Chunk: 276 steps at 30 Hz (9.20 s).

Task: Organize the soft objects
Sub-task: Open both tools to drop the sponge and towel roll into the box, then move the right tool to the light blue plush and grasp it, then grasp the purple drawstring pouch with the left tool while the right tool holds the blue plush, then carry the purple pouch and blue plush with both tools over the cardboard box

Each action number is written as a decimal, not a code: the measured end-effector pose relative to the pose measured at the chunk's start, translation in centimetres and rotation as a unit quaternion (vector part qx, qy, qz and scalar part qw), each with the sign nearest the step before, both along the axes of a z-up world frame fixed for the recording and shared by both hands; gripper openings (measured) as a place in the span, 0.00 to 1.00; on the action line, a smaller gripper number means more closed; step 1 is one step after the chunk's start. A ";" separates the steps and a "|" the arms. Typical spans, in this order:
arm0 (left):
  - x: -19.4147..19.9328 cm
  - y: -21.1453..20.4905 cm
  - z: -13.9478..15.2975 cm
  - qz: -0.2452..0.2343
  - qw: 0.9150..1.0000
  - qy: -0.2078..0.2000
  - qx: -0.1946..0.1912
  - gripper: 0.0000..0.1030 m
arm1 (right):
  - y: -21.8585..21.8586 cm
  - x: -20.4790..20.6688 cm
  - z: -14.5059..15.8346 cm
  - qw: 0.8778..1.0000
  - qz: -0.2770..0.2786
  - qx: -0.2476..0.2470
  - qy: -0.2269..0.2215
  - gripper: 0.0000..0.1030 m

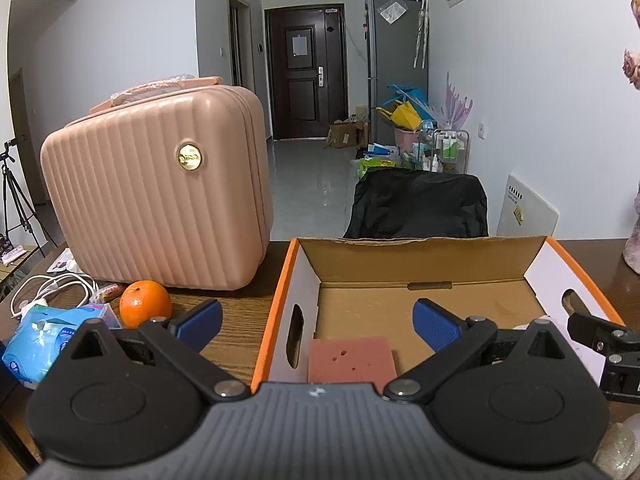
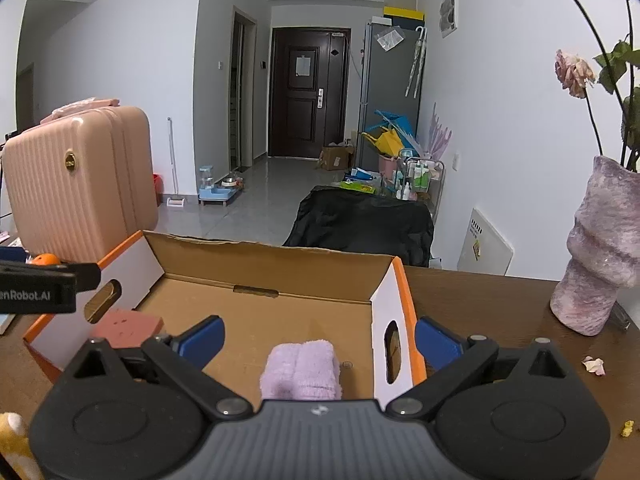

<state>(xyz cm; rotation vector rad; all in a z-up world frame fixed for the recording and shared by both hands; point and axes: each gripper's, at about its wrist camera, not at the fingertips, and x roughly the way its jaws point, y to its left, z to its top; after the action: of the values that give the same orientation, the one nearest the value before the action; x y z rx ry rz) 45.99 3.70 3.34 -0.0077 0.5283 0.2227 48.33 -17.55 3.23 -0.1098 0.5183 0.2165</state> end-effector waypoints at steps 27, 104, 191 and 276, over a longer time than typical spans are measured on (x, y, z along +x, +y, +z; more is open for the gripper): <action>-11.0 -0.2 2.4 -0.021 0.999 -0.025 -0.005 1.00 | -2.8 -10.3 3.1 0.999 -0.006 0.016 -0.037 0.99; -25.5 -2.8 -6.2 -0.078 0.996 0.004 -0.052 1.00 | -8.1 -21.2 -8.1 0.995 0.005 0.018 0.095 0.98; -22.5 -10.8 -8.2 -0.104 0.993 0.051 0.003 0.52 | -9.9 -24.7 -5.6 0.998 -0.026 0.050 -0.012 0.72; -13.2 -2.5 2.7 -0.059 0.991 -0.114 -0.039 0.41 | -0.8 -14.3 0.5 0.992 0.021 0.070 -0.103 0.72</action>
<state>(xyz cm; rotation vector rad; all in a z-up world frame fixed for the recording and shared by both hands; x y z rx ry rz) 32.76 1.21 6.01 -0.0769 0.3077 0.0835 34.03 -18.33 3.69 -0.0054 0.2935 0.2794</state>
